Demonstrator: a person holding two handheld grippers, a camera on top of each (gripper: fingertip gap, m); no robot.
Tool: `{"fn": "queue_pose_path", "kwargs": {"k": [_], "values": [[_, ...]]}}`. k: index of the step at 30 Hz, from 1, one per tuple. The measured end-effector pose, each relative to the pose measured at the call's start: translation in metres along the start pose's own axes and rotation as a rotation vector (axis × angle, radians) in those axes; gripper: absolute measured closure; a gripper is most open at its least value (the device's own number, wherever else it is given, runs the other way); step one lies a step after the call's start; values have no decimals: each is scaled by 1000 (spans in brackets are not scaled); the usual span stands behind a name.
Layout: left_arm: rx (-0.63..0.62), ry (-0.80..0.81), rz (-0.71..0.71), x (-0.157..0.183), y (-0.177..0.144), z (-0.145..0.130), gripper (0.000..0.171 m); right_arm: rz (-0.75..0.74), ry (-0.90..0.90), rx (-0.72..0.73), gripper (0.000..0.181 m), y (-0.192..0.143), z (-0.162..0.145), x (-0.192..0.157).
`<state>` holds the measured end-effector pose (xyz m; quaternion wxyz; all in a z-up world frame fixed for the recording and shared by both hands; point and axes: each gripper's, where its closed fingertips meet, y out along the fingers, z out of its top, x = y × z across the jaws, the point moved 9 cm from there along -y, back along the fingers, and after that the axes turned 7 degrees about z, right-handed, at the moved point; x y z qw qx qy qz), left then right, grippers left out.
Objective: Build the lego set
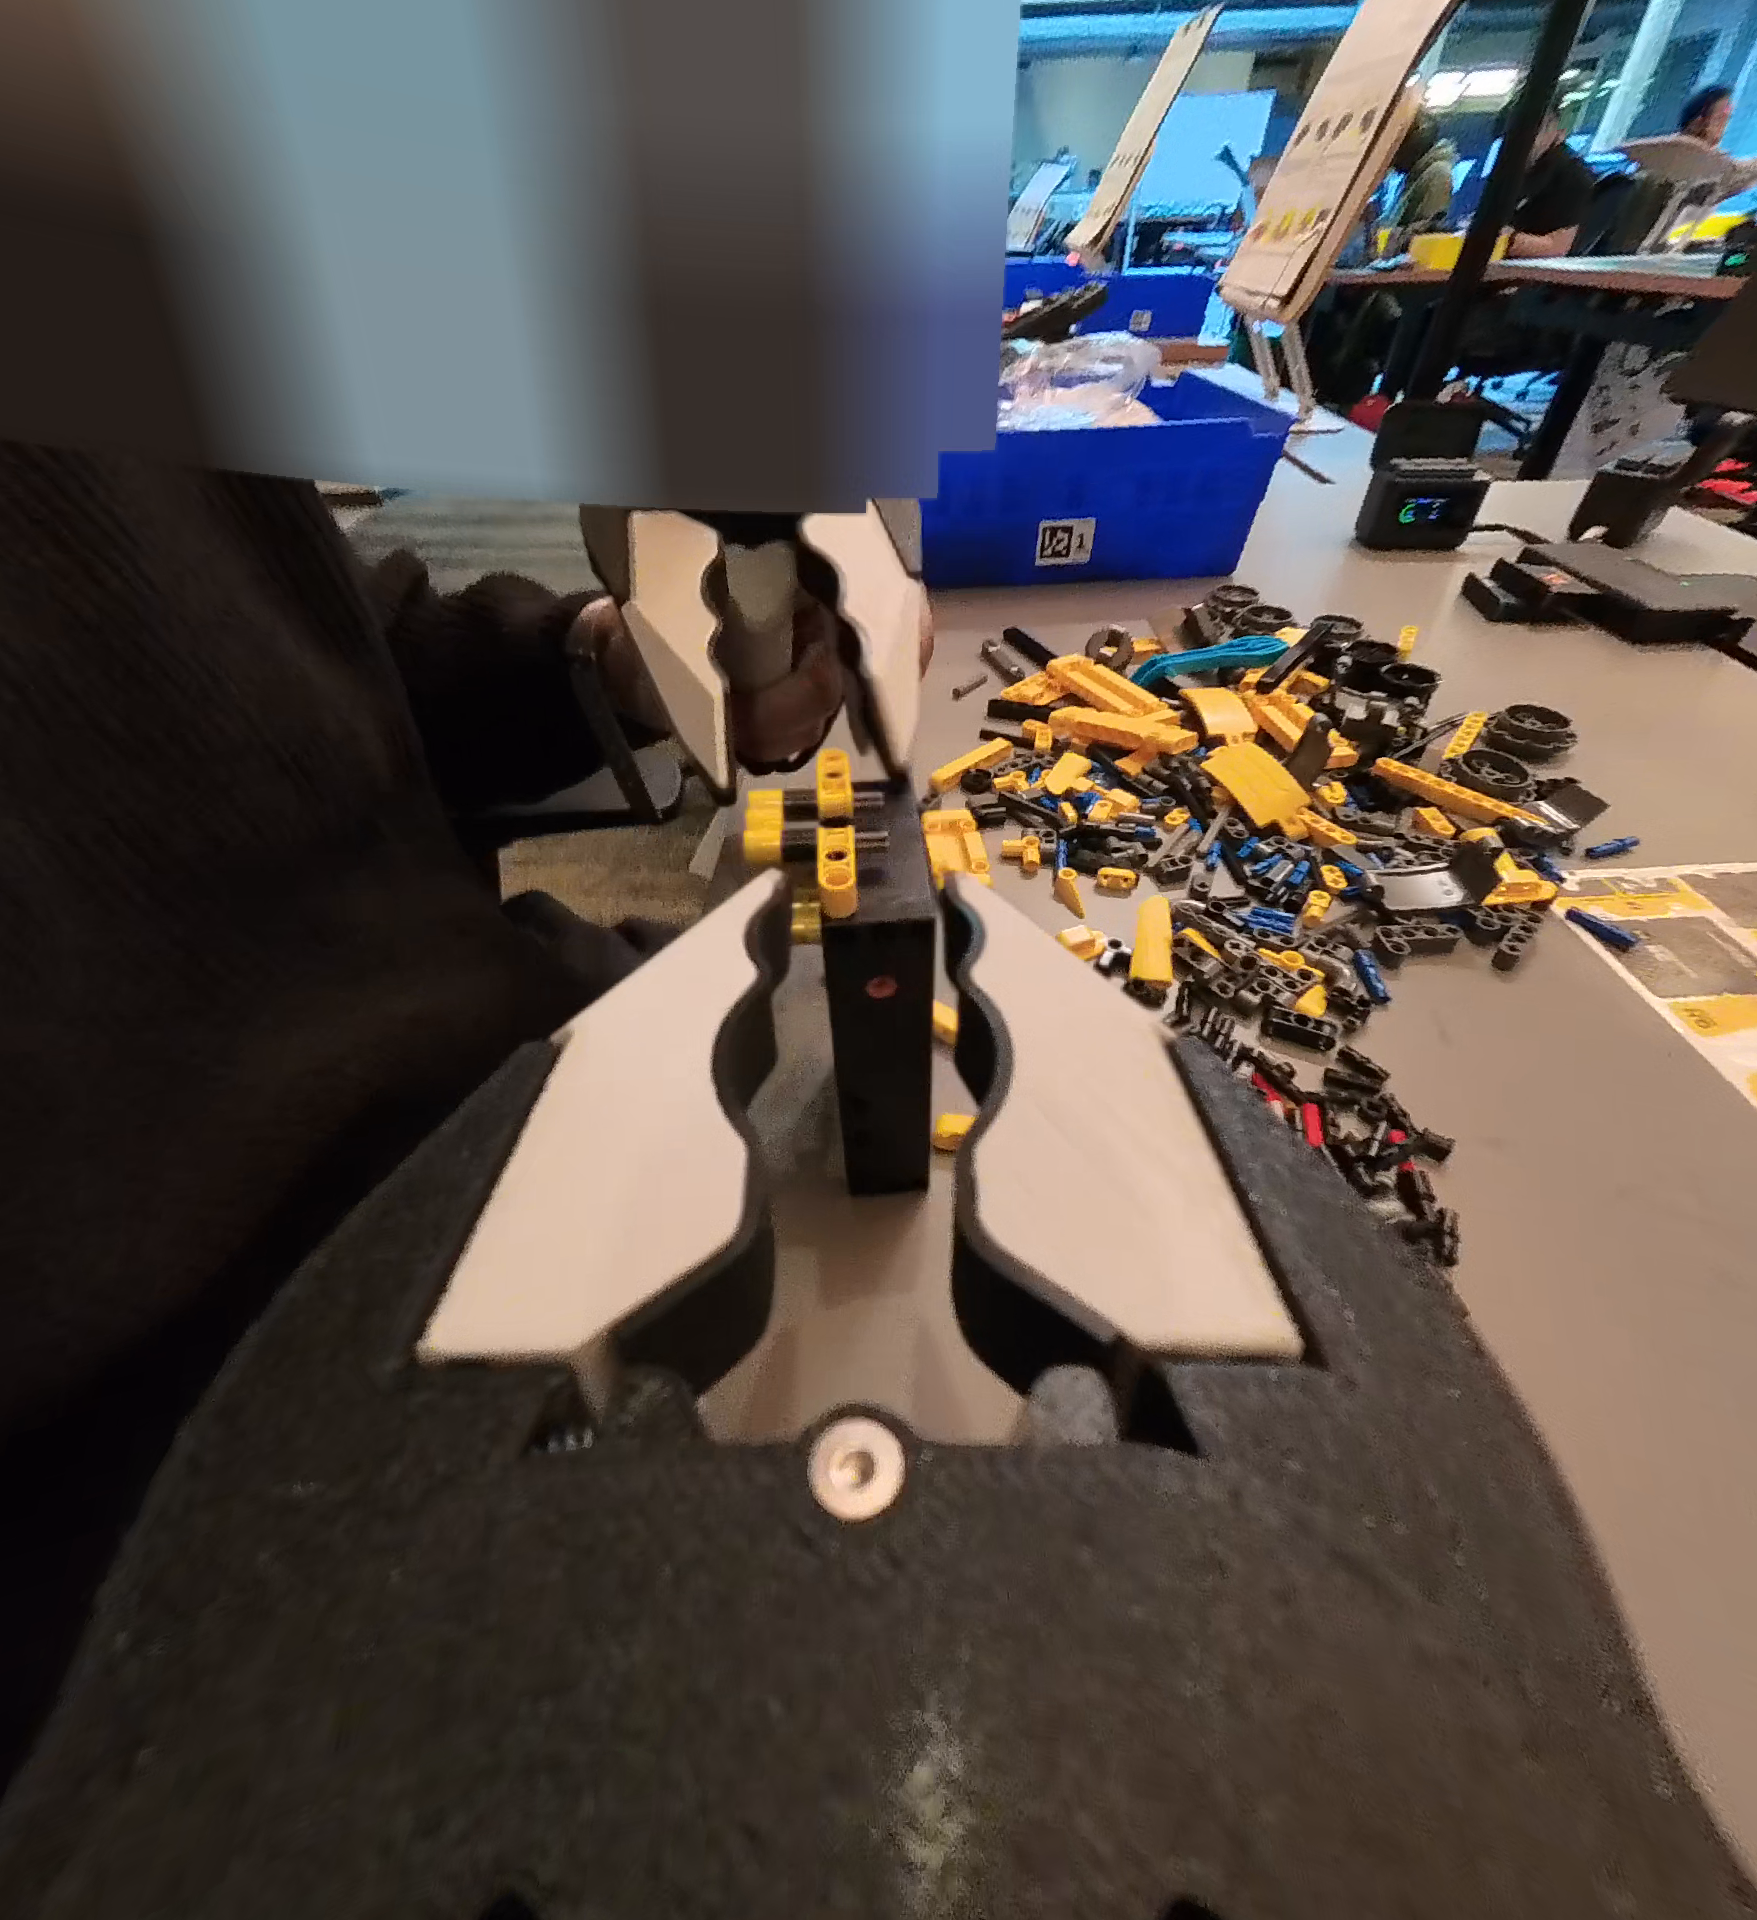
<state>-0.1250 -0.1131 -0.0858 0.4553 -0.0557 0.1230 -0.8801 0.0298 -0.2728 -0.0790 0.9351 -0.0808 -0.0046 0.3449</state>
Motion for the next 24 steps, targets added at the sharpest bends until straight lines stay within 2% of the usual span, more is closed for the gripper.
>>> {"fn": "queue_pose_path", "kwargs": {"k": [5,7,11,13,14,17,24], "values": [[105,-47,42,4,-4,-6,116,-87,10,40,138,5,3,-7],[137,-61,51,2,-2,-10,116,-139,-29,52,138,4,3,-7],[271,-114,-18,-2,-7,-18,115,-163,-53,216,143,-5,-8,1],[327,-134,-24,-3,-11,-22,115,-140,-43,212,143,-10,-7,-2],[347,-135,-16,-4,-13,-22,116,-180,-80,225,143,-12,-7,-3],[359,-133,4,-5,-14,-22,116,-280,-115,222,144,-15,-9,-3],[370,-176,1,-10,-15,-23,116,-295,-59,218,144,-14,-13,0]]}}
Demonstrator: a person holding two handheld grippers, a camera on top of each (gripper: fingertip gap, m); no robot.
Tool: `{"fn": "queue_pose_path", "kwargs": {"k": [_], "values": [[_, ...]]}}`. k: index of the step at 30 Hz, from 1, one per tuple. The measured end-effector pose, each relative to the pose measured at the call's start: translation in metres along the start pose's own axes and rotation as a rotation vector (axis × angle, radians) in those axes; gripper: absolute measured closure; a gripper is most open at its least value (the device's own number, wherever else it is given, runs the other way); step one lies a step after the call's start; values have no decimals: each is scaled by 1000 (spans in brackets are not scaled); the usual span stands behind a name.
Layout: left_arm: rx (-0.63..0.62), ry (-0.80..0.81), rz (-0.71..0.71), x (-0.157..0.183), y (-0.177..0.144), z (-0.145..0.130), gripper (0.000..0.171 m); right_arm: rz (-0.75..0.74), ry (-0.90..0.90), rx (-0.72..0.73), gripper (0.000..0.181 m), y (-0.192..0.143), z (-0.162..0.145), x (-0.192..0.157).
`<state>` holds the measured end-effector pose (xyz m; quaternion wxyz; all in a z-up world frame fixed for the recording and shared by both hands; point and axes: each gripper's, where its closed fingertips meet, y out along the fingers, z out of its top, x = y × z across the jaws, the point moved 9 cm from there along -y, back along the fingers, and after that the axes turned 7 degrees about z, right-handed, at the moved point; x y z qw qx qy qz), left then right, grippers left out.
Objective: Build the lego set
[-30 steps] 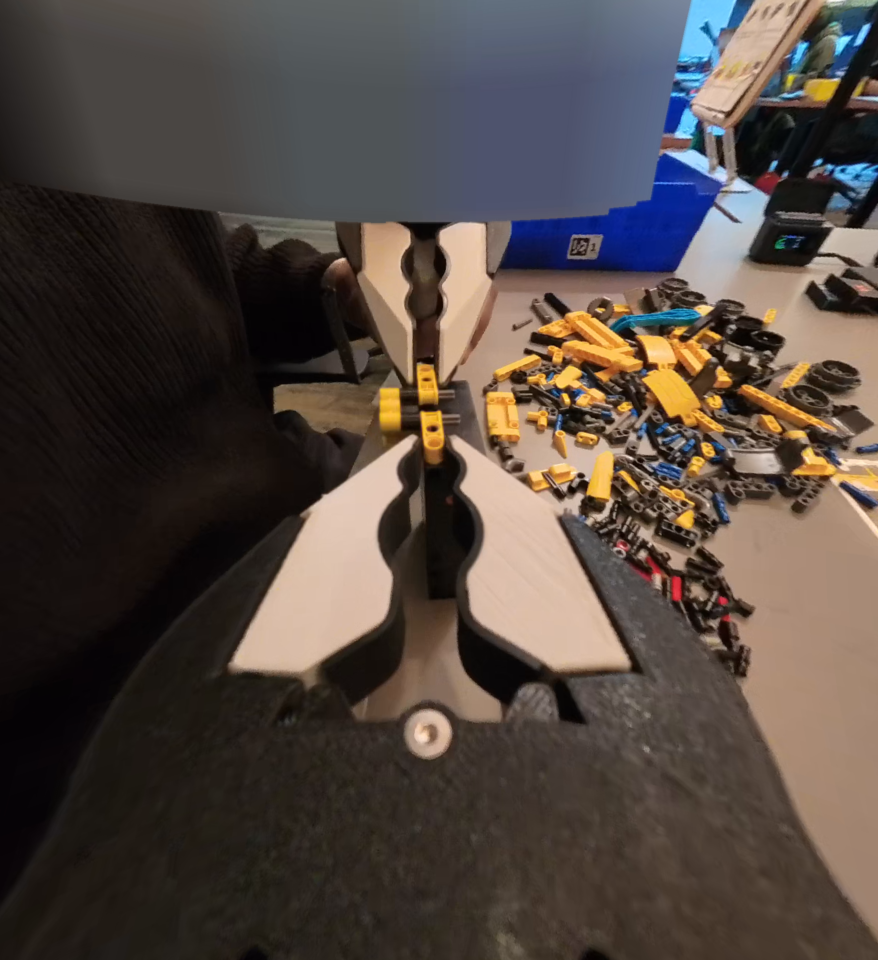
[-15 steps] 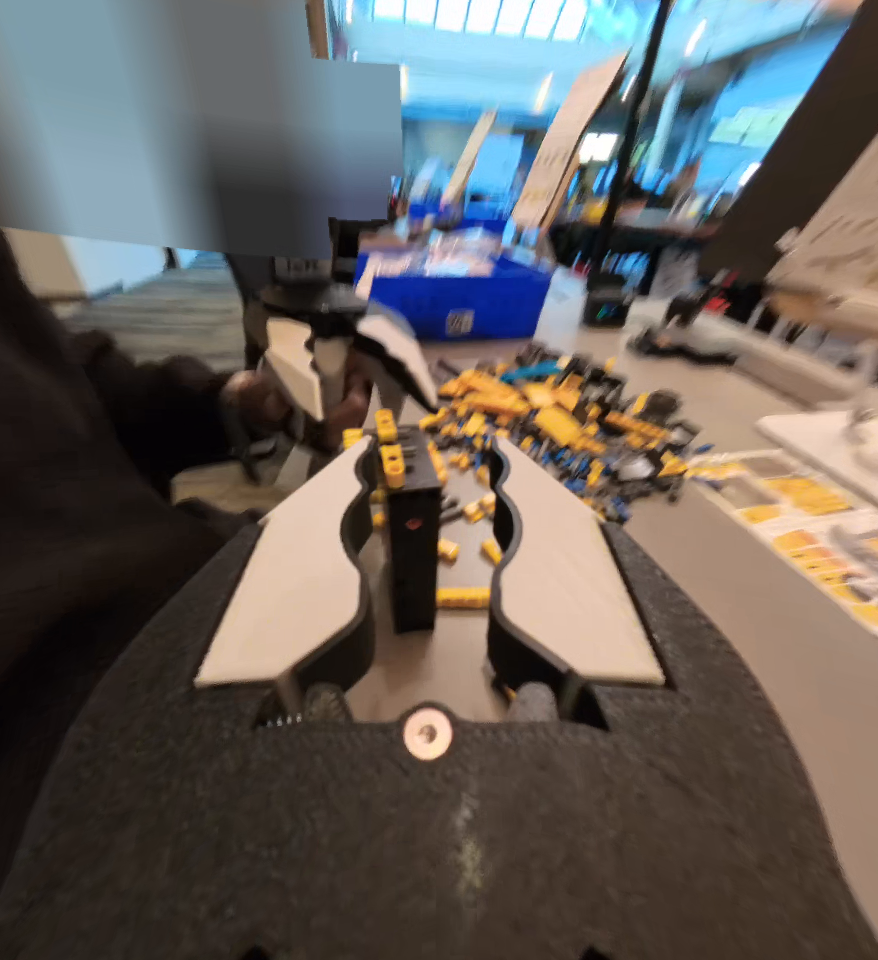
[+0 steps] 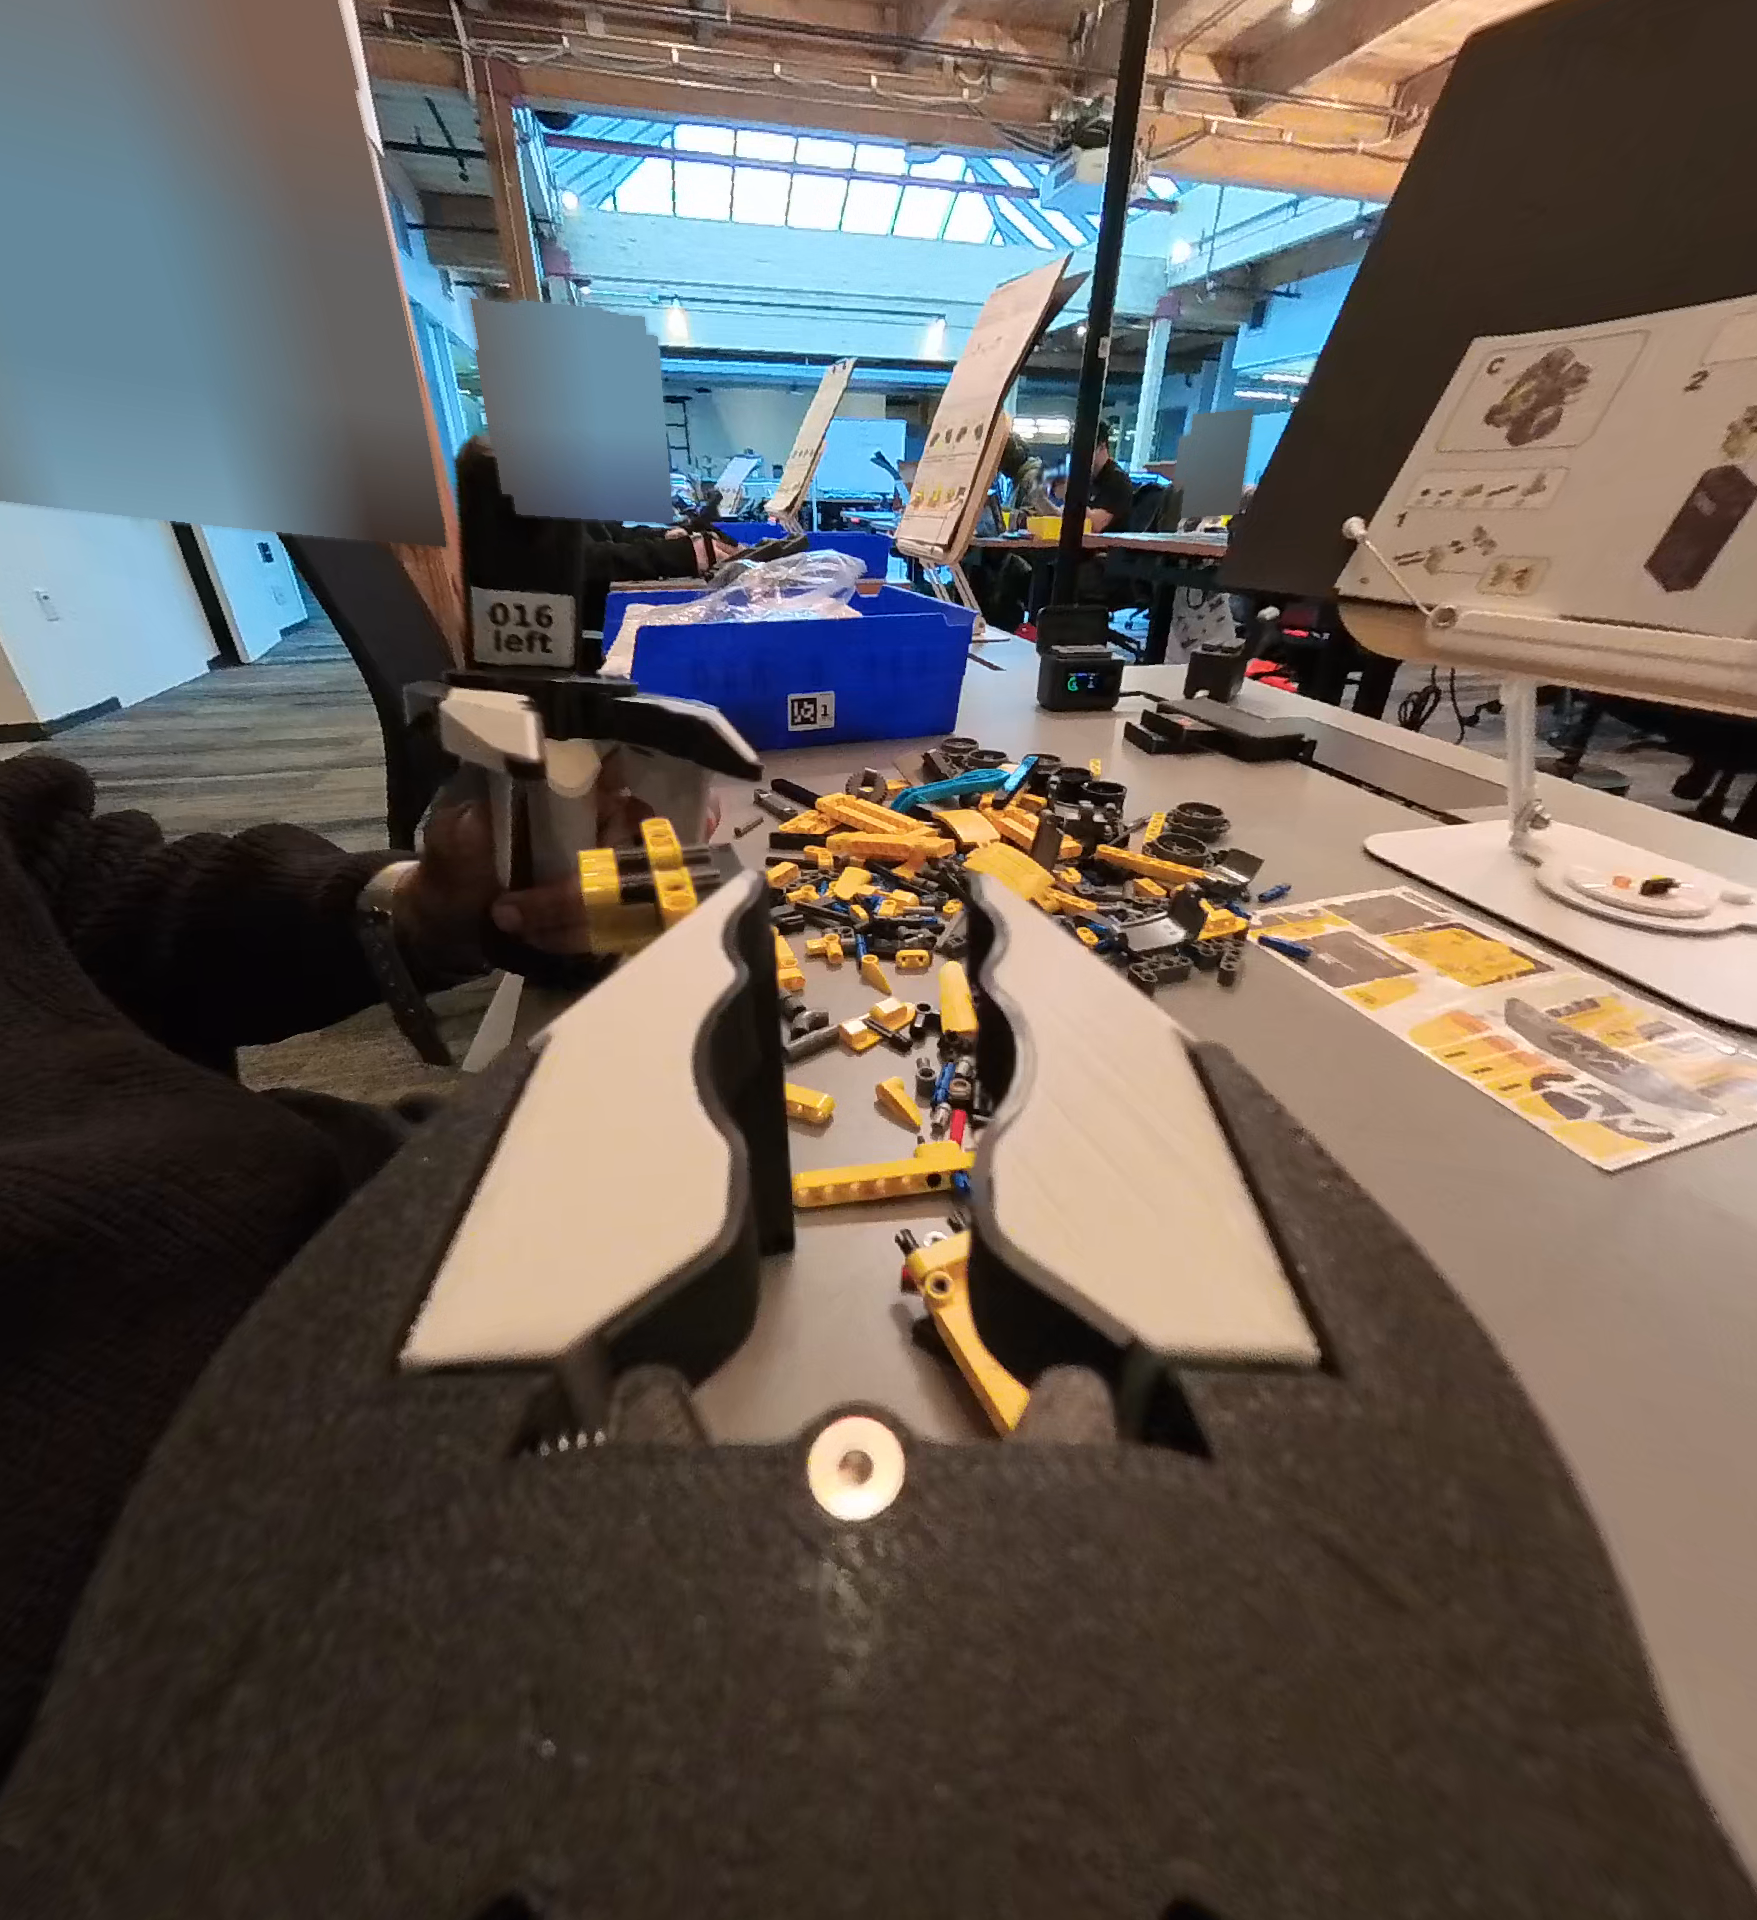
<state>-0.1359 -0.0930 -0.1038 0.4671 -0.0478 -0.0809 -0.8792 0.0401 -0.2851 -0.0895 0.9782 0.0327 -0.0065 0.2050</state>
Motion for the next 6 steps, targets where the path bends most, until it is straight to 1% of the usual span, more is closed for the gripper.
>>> {"fn": "queue_pose_path", "kwargs": {"k": [3,6], "values": [[17,-7,4,-1,-2,1,116,0,-39,21,144,-1,2,-4],[16,-20,-5,-2,-2,0,116,27,-22,9,145,1,0,-6]]}}
